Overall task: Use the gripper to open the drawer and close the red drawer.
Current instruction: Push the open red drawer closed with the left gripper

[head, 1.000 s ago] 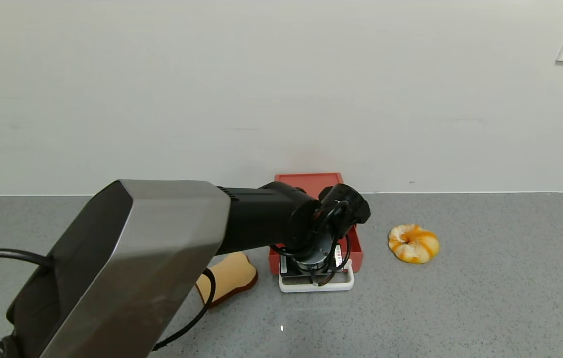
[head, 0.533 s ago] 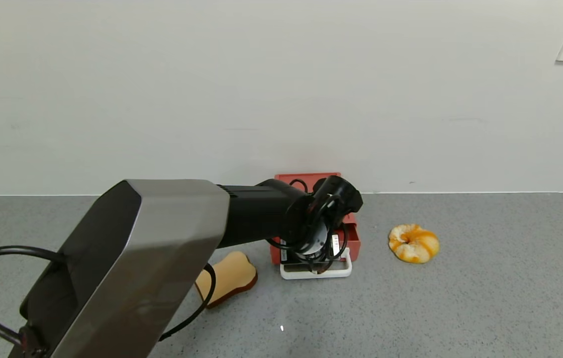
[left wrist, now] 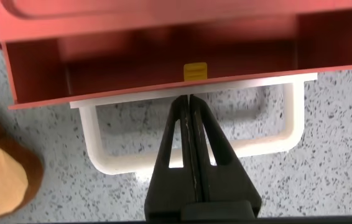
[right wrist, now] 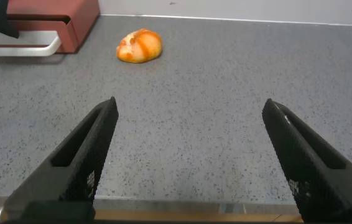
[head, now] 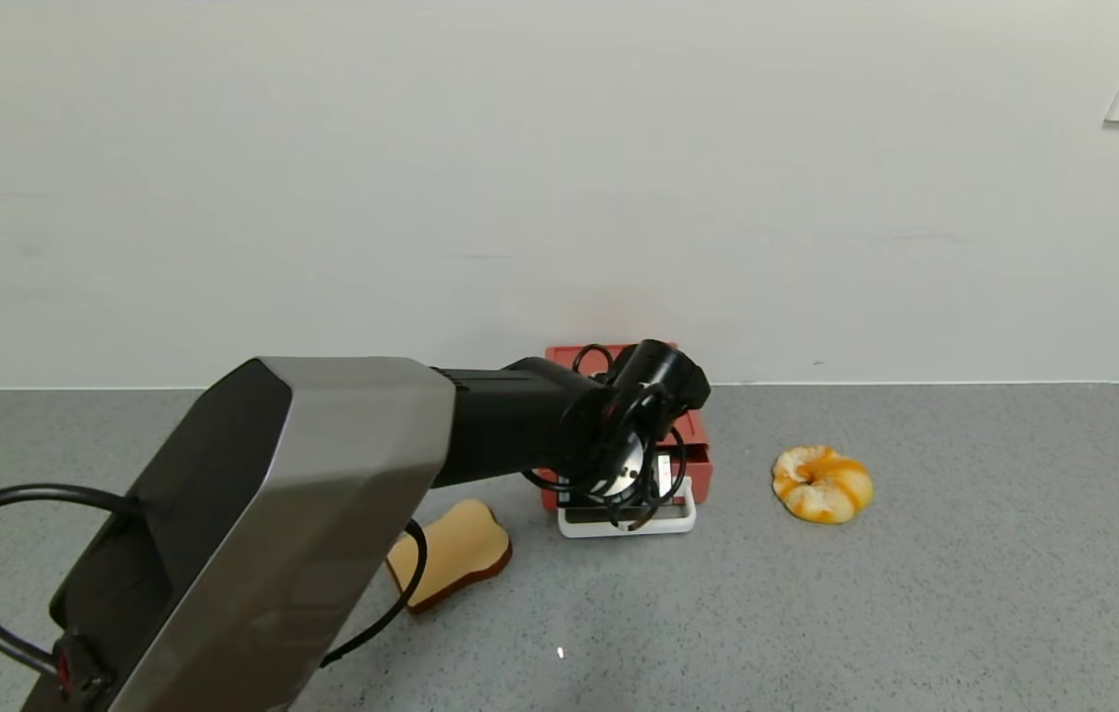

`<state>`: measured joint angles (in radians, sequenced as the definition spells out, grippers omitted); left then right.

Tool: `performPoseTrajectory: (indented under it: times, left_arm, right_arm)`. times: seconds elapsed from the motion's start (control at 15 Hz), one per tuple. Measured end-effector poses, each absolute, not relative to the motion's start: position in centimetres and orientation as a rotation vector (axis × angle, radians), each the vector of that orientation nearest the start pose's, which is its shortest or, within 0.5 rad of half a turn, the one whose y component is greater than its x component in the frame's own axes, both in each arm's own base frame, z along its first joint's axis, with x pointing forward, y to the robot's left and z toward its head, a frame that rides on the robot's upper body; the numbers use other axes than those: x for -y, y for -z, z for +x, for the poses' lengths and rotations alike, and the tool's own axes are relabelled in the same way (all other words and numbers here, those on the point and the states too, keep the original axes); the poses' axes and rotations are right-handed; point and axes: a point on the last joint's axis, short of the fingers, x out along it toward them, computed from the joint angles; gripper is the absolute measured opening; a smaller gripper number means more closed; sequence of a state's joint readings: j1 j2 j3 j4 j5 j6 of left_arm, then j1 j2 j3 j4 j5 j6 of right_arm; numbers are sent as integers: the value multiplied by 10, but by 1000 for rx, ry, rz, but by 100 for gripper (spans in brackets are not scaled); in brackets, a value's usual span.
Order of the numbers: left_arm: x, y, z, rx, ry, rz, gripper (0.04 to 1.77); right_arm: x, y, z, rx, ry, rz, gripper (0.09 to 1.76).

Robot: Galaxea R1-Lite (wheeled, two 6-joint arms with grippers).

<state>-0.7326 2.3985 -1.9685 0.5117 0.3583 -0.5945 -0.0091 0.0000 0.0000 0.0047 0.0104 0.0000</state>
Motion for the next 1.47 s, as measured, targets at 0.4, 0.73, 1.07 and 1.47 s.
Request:
performPoseTrajectory:
  times: [0.4, 0.73, 1.07, 1.47]
  left_arm:
    - [307, -117, 365, -817, 117, -54, 11]
    - [306, -114, 370, -802, 124, -39, 11]
    - [305, -113, 375, -767, 116, -24, 11]
    - [303, -115, 373, -775, 111, -20, 11]
  right_arm:
    - [0, -75, -23, -5, -1, 0, 171]
    - [0, -75, -23, -5, -1, 0, 171]
    - [0, -75, -23, -4, -1, 0, 171]
    - [0, -75, -23, -5, -1, 0, 171]
